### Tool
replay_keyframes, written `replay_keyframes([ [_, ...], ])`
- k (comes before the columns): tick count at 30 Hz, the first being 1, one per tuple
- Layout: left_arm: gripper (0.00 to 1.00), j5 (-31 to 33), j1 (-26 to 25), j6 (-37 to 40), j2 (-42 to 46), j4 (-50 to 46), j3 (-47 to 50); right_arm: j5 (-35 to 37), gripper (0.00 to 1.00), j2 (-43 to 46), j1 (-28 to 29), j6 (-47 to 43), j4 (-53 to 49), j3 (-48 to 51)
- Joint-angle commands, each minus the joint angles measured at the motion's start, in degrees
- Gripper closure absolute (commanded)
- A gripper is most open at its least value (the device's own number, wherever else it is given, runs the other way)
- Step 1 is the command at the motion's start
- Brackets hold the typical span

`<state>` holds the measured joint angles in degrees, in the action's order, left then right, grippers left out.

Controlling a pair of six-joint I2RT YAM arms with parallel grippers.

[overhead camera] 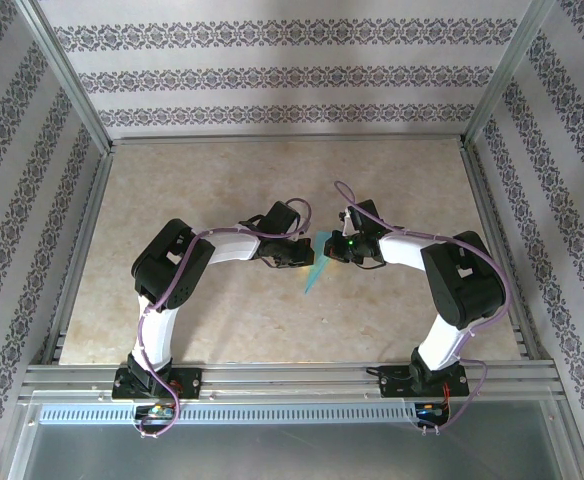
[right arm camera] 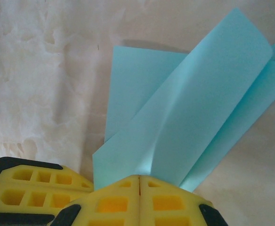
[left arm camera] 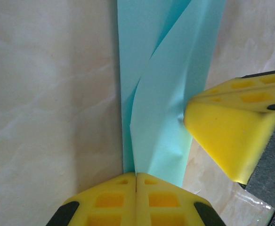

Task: Fold a paper plane with a square sheet of paper (fold left side to right side)
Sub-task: Fold the wing for the fifth time at the center of the table.

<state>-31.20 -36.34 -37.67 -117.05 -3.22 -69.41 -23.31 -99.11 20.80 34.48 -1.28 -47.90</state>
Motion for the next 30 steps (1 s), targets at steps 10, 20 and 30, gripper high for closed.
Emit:
replay_keyframes([
  [10, 1.0, 5.17, -0.4, 1.39, -3.36, -6.86, 0.34, 1.82, 0.96, -1.97, 0.56, -0.82, -1.01, 1.74],
  [20, 1.0, 4.66, -0.41, 1.51, -2.86, -6.36, 0.46, 2.57, 1.0, -1.96, 0.56, -0.82, -0.41, 4.77],
  [30, 0.84, 5.64, -0.23, 2.88, 4.12, -8.48, -1.08, 2.66, 1.0, -1.96, 0.65, -1.08, 1.19, 7.62],
])
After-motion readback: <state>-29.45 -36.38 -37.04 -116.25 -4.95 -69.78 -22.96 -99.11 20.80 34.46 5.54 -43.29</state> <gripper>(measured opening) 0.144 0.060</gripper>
